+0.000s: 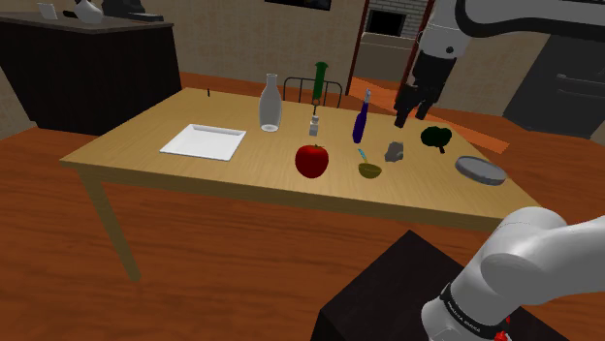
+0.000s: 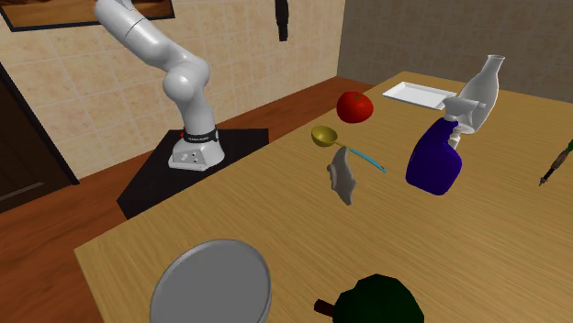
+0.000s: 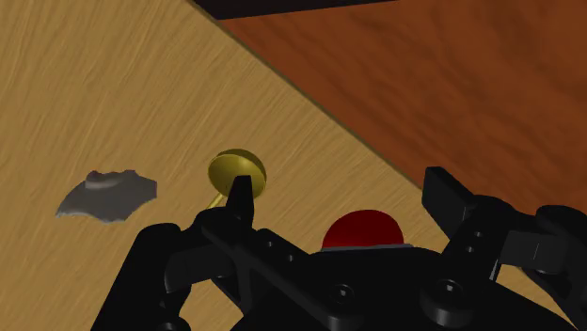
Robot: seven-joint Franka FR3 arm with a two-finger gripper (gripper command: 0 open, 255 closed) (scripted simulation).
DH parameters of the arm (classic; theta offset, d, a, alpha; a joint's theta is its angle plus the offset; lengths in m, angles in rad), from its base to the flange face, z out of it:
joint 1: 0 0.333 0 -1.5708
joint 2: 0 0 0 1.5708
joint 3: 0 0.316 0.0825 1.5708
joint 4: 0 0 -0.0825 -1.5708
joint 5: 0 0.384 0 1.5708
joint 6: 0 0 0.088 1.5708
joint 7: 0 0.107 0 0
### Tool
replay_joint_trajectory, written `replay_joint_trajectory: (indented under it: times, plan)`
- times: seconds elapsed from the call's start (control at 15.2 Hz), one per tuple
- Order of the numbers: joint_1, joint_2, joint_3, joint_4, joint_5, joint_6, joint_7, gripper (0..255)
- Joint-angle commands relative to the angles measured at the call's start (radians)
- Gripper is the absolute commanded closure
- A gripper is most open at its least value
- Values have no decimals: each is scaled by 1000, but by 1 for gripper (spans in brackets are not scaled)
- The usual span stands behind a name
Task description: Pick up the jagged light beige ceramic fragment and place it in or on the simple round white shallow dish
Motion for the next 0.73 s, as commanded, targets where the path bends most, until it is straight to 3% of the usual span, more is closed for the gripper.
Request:
replay_joint_trajectory:
  times: [0.0,0.66]
  plan:
    - [0,0,0,0,0,0,0,0]
    - [-104,362,-68,151,-33,120,131,0]
